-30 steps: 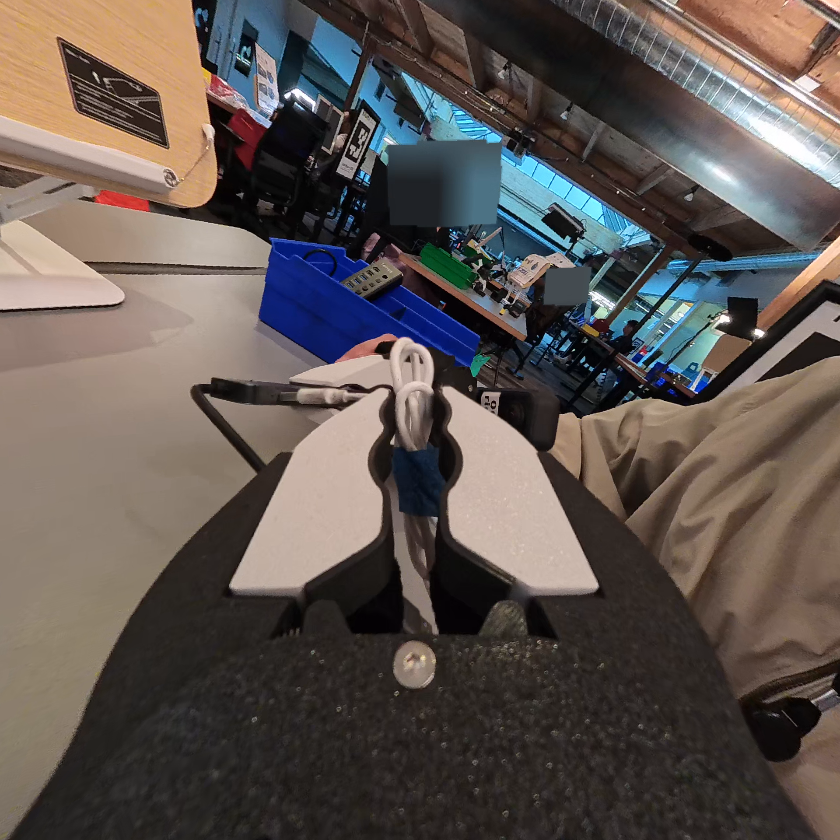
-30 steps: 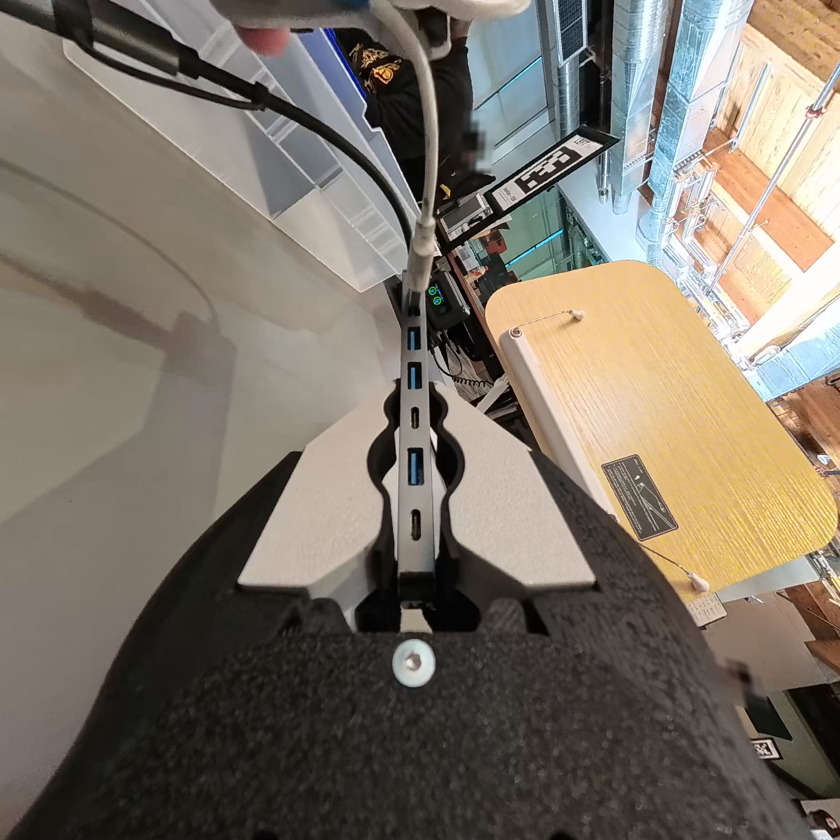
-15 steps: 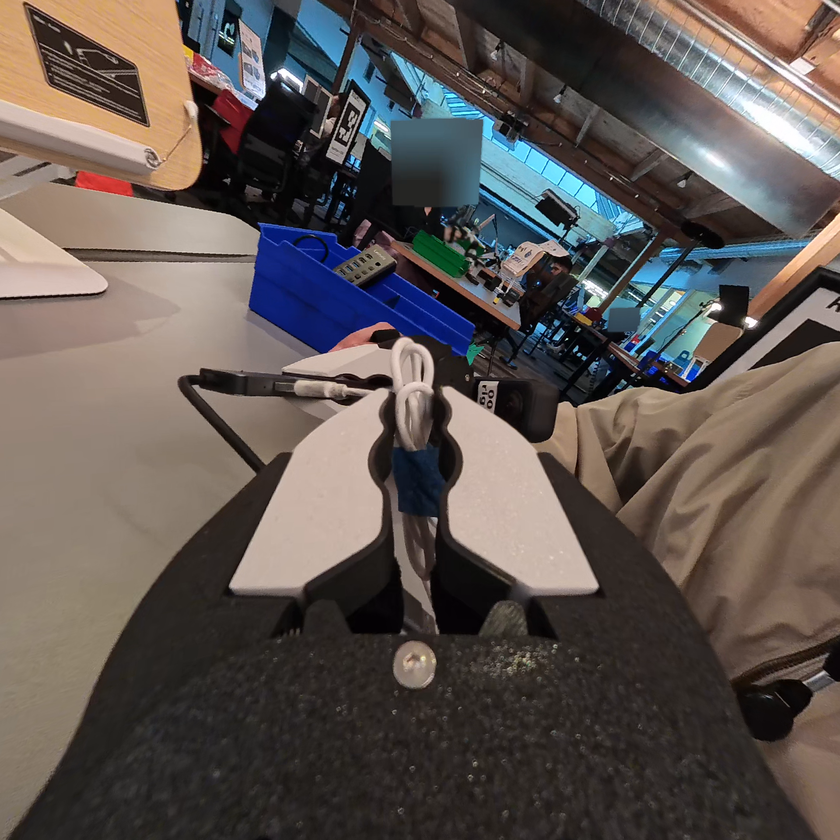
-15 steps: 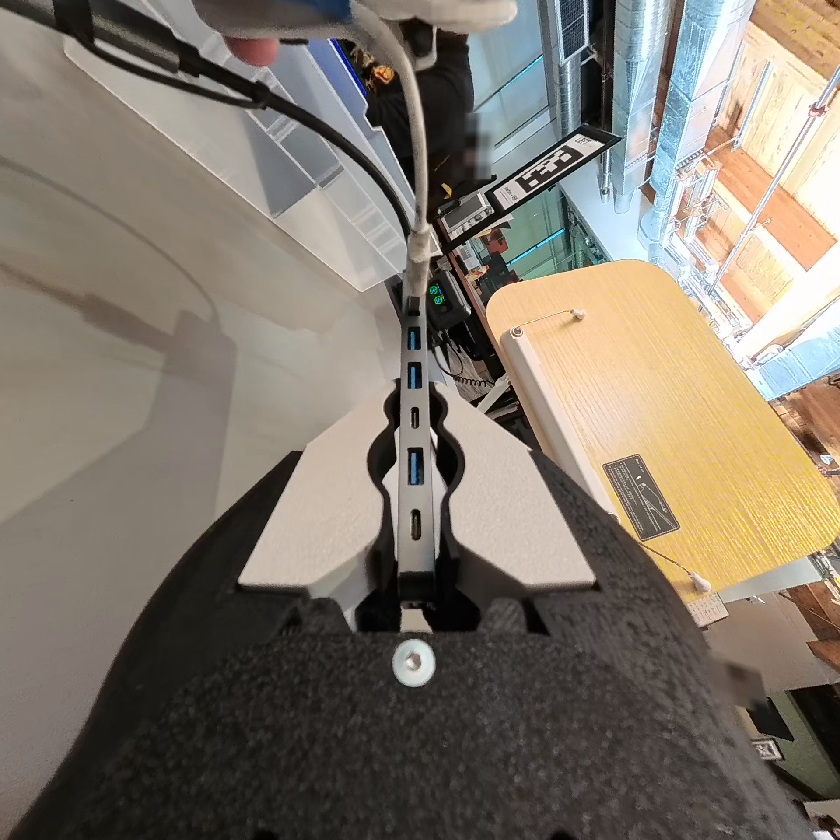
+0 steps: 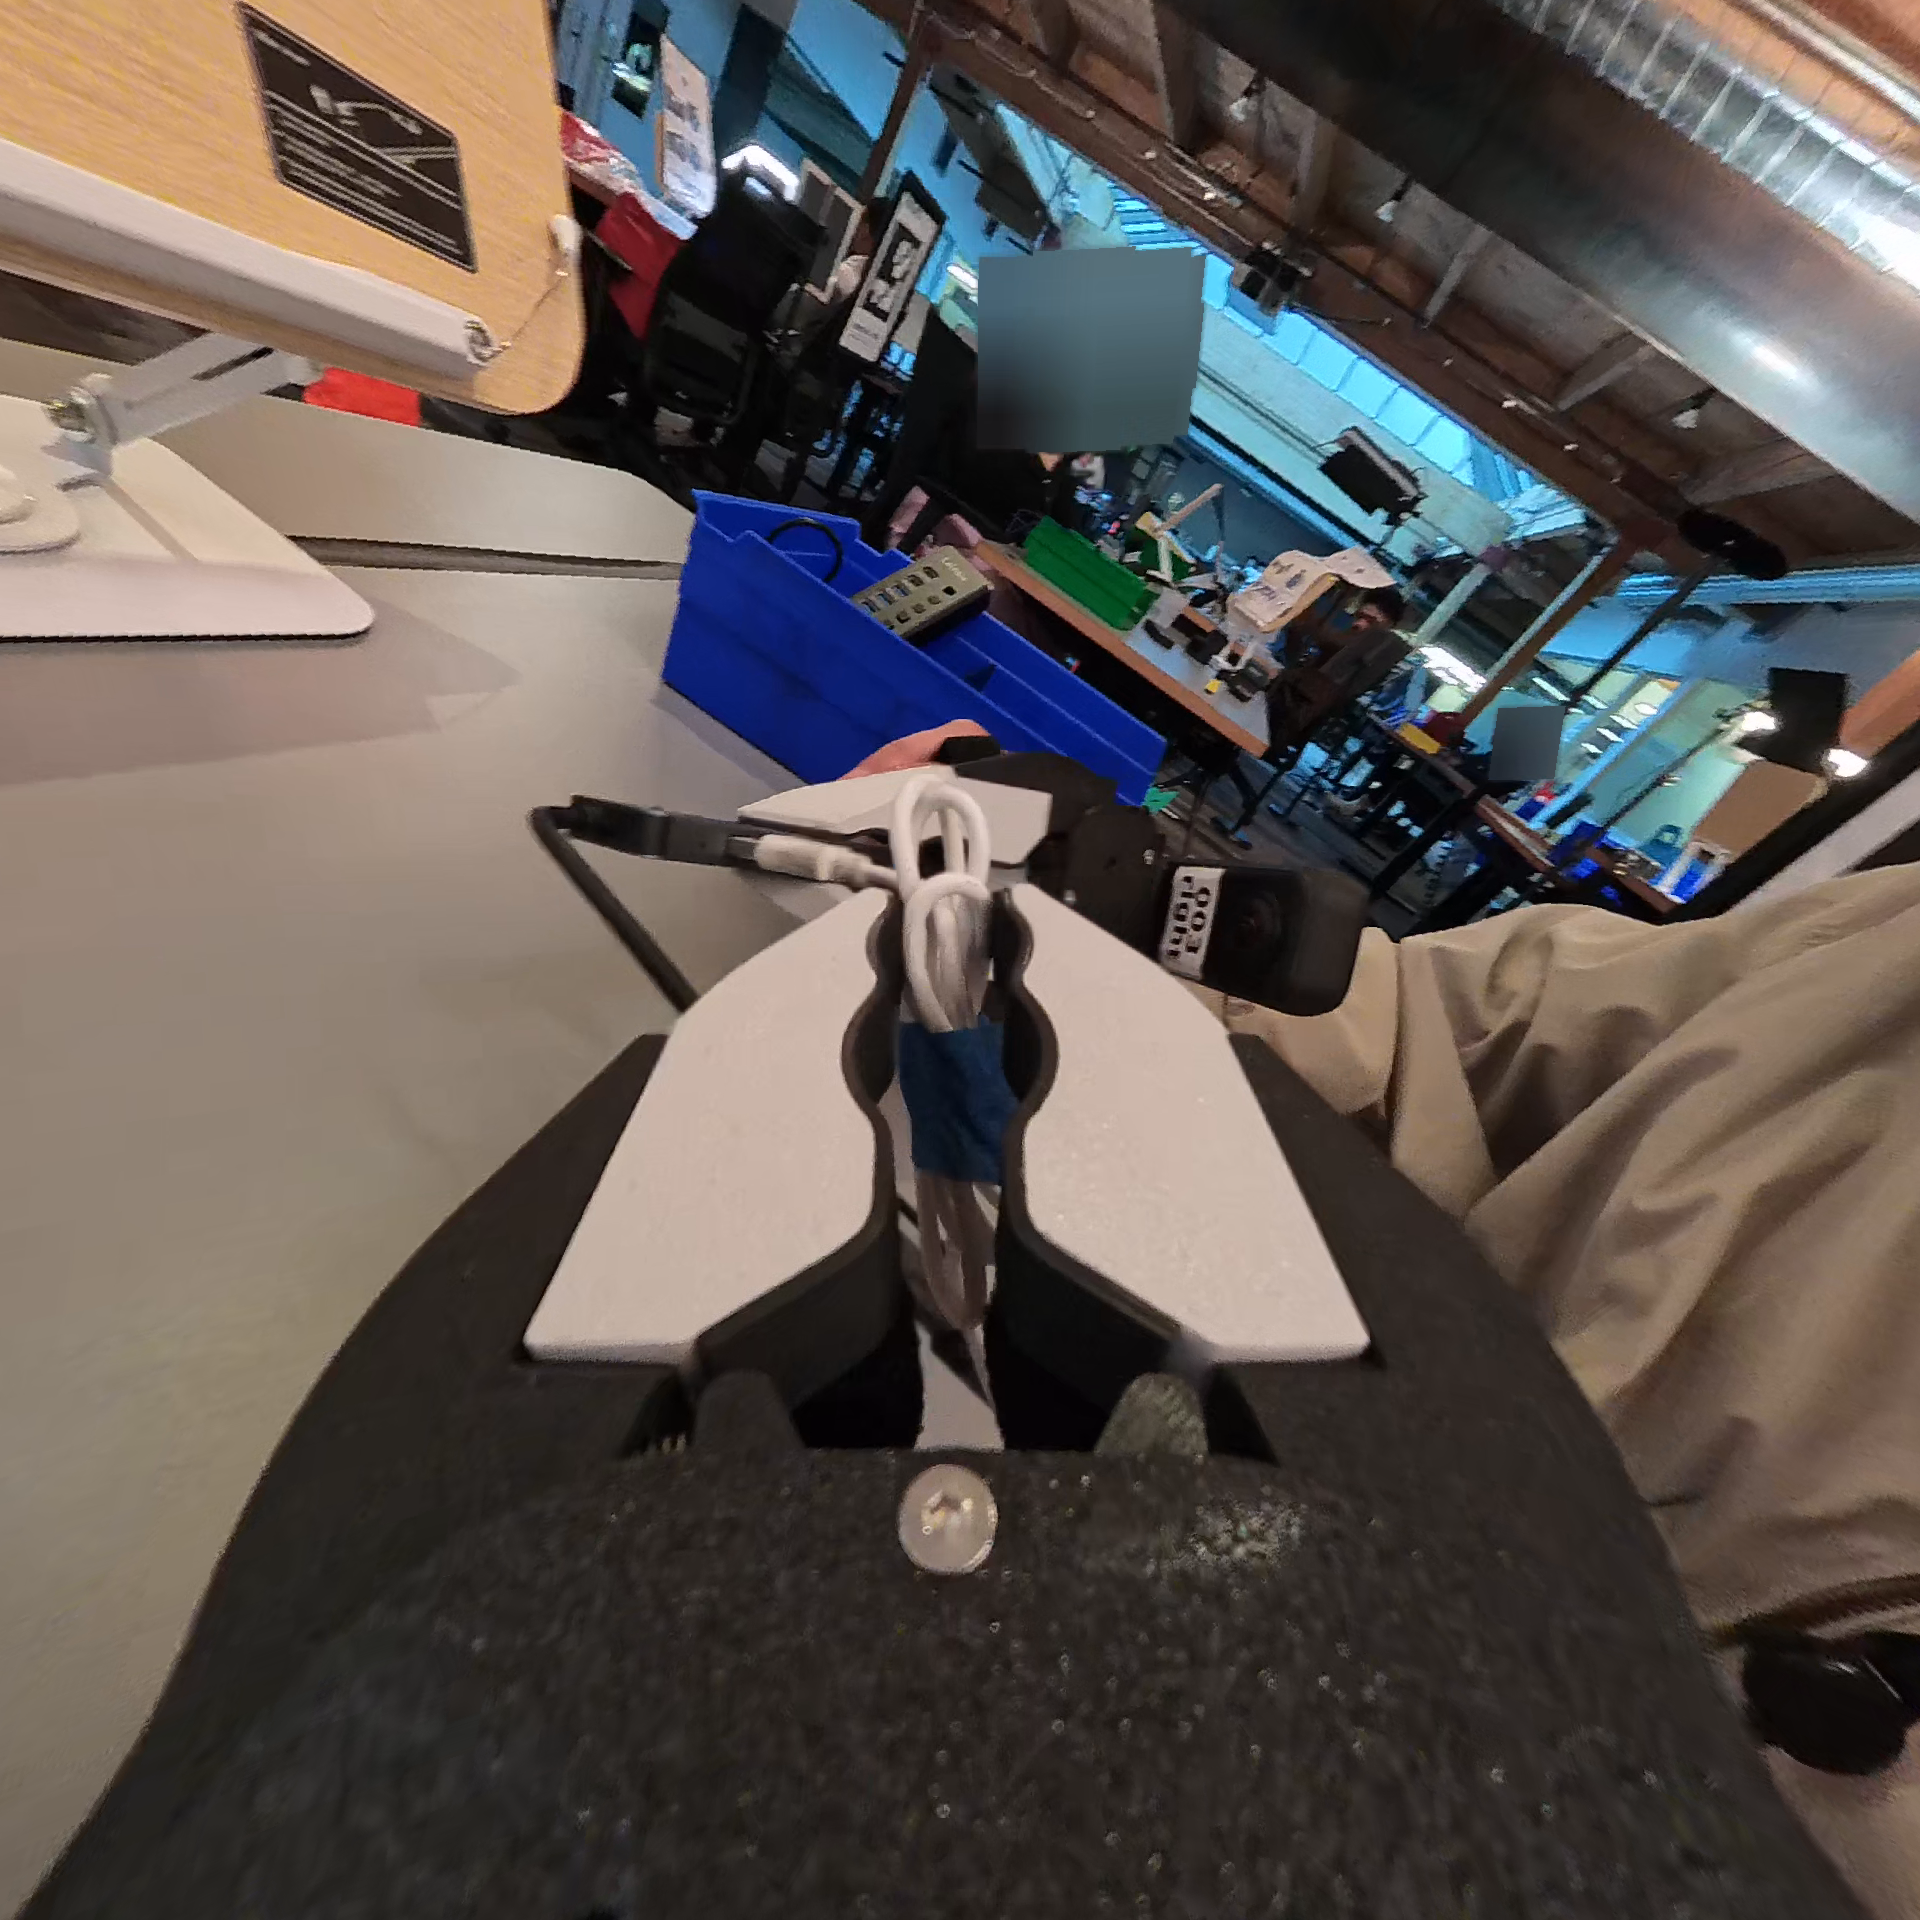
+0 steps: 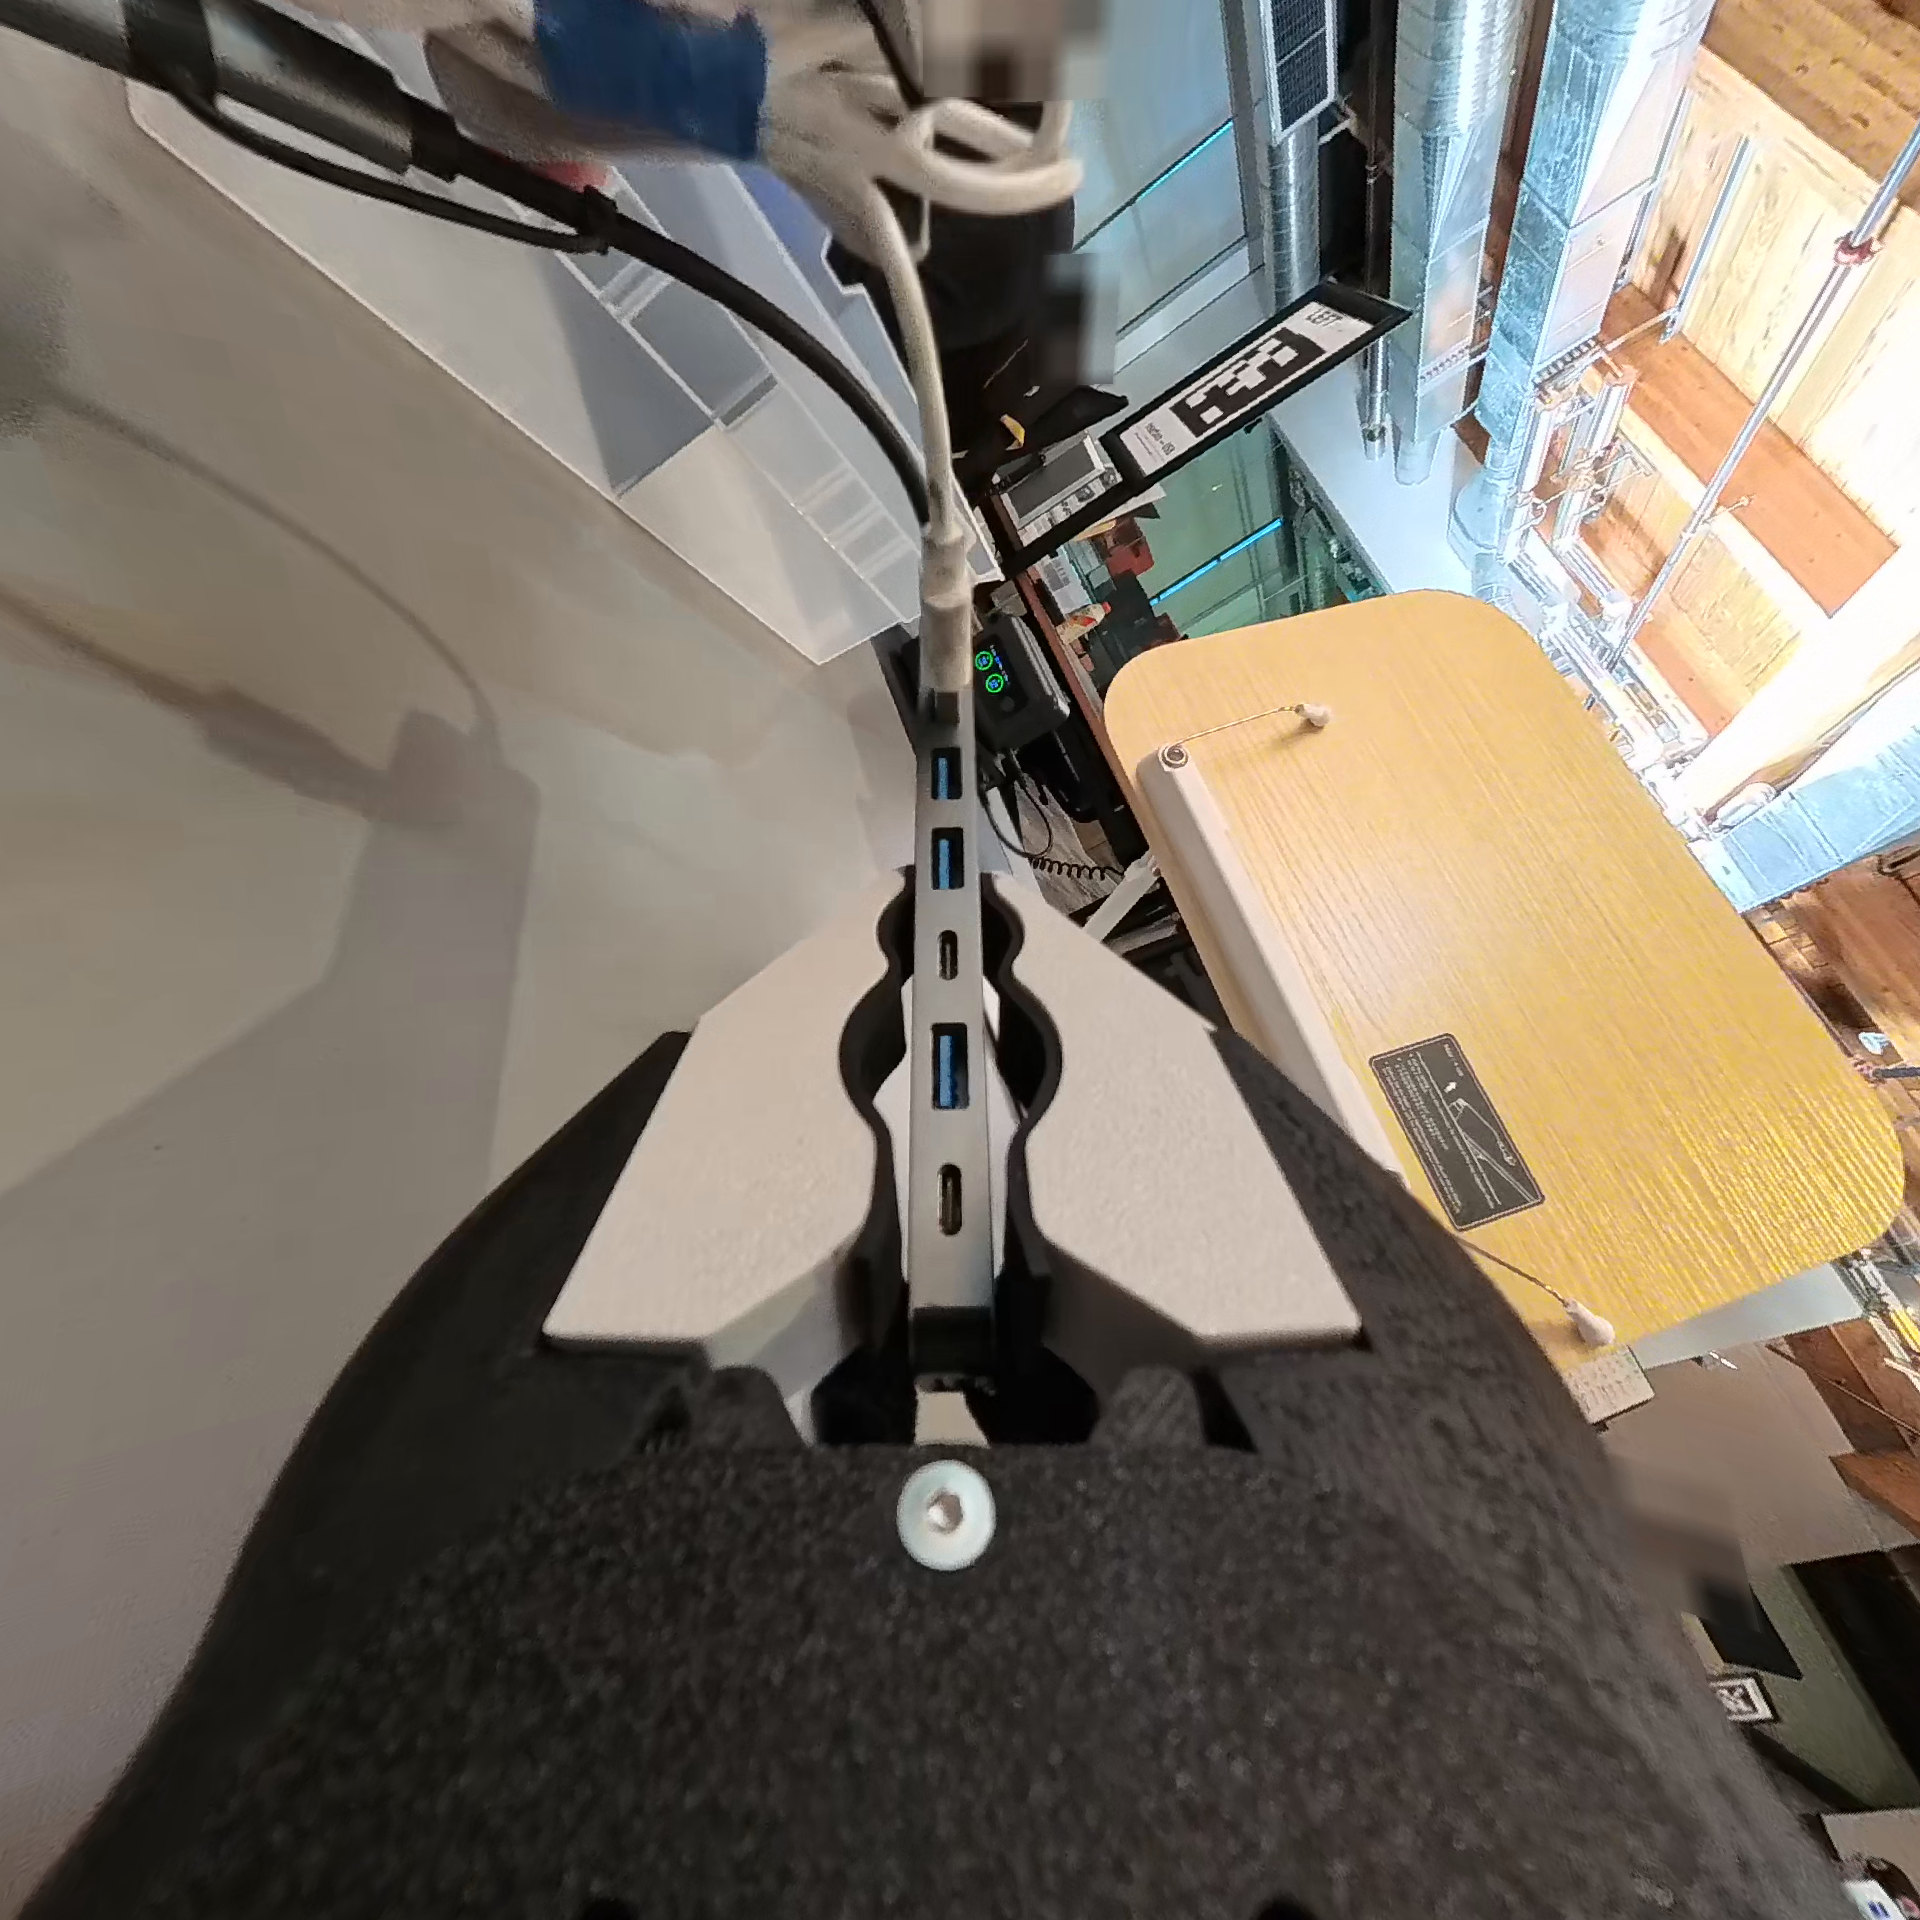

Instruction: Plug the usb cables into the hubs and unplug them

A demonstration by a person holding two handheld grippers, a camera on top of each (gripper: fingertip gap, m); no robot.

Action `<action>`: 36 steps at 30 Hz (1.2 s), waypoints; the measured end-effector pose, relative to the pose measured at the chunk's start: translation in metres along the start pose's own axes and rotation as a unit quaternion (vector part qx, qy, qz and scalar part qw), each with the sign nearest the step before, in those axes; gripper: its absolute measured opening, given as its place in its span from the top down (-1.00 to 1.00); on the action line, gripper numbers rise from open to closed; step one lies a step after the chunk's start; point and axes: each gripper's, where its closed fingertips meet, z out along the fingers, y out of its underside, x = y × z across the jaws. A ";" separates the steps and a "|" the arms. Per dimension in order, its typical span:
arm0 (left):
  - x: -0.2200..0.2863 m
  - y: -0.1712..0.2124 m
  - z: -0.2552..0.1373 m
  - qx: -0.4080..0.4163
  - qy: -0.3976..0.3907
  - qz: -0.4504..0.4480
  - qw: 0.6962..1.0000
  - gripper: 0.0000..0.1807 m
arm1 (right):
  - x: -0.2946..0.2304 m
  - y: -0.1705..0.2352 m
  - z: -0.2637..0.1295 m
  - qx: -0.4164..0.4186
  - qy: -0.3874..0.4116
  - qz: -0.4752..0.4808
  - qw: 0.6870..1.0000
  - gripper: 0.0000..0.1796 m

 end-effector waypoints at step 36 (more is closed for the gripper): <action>-0.041 0.037 0.010 -0.151 -0.305 0.241 0.909 0.83 | -0.019 -0.019 0.002 -0.047 0.004 -0.130 0.990 0.90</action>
